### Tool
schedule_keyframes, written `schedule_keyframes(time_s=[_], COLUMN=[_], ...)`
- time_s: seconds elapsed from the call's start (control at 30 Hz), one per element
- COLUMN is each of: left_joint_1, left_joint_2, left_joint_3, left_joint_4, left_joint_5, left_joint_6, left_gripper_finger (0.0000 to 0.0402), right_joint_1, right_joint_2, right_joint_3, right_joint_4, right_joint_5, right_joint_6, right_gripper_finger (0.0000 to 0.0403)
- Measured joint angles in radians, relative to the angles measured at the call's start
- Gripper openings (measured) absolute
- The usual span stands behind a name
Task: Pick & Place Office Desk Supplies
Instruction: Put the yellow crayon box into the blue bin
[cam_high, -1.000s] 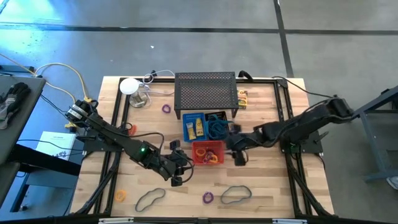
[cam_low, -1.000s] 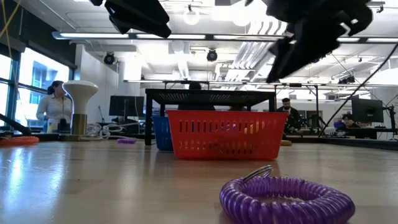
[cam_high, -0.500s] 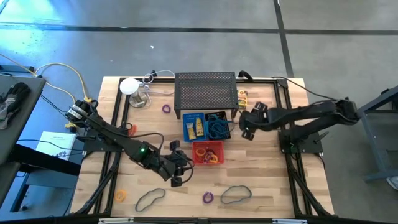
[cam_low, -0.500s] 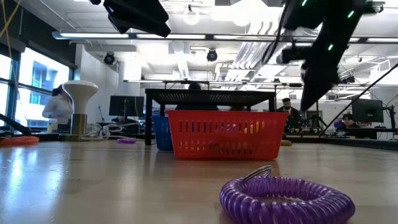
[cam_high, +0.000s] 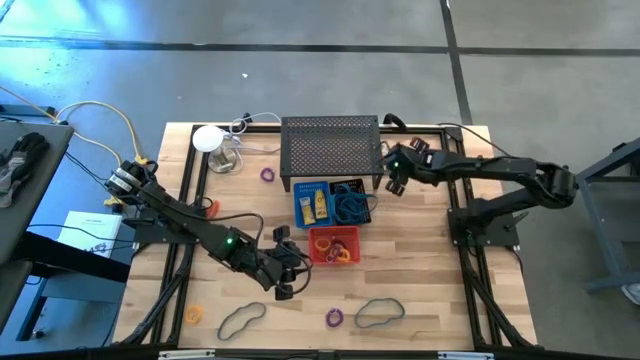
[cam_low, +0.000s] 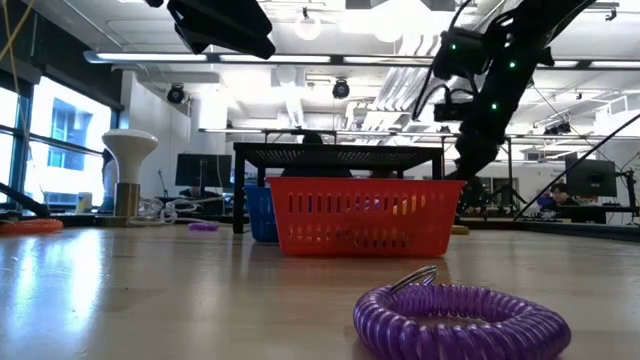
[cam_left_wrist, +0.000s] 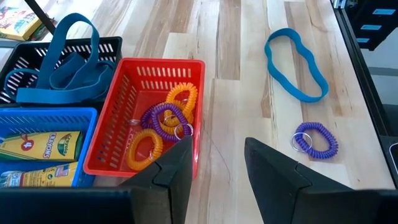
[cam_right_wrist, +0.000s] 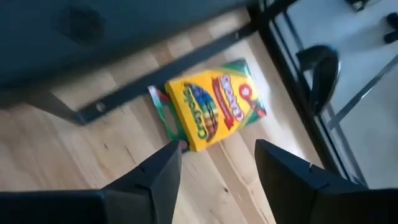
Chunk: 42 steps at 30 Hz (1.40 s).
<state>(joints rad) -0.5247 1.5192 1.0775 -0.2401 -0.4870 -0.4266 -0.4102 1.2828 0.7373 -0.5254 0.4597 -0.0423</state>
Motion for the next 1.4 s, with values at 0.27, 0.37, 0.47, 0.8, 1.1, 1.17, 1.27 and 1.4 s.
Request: schedule_keyframes(time_s=[0.27, 0.37, 0.47, 0.8, 1.1, 1.17, 1.27, 1.4], left_joint_1=[0.0, 0.0, 0.0, 0.004, 0.004, 0.004, 0.004, 0.004], left_joint_2=[0.0, 0.0, 0.0, 0.0, 0.0, 0.0, 0.0, 0.0], left_joint_3=[0.0, 0.0, 0.0, 0.0, 0.0, 0.0, 0.0, 0.0], left_joint_4=[0.0, 0.0, 0.0, -0.024, -0.026, -0.026, -0.026, -0.026], left_joint_5=[0.0, 0.0, 0.0, 0.0, 0.0, 0.0, 0.0, 0.0], left_joint_6=[0.0, 0.001, 0.001, 0.001, 0.001, 0.001, 0.001, 0.001], left_gripper_finger=[0.0141, 0.0141, 0.0141, 0.0141, 0.0141, 0.0141, 0.0141, 0.0141], right_joint_1=[-0.112, -0.135, -0.143, -0.143, -0.124, -0.124, -0.124, -0.123], right_joint_2=[0.056, 0.125, 0.183, 0.213, 0.217, 0.218, 0.218, 0.218], right_joint_3=[-0.001, -0.001, 0.002, 0.004, -0.001, -0.001, -0.002, -0.002], right_joint_4=[-0.008, 0.015, 0.059, 0.069, -0.012, -0.042, -0.049, -0.028], right_joint_5=[-0.119, -0.123, -0.126, -0.123, -0.045, -0.002, 0.006, -0.014], right_joint_6=[-0.129, -0.202, -0.221, -0.207, -0.213, -0.201, -0.194, -0.19], right_gripper_finger=[0.0193, 0.0193, 0.0193, 0.0193, 0.0193, 0.019, 0.0183, 0.0172])
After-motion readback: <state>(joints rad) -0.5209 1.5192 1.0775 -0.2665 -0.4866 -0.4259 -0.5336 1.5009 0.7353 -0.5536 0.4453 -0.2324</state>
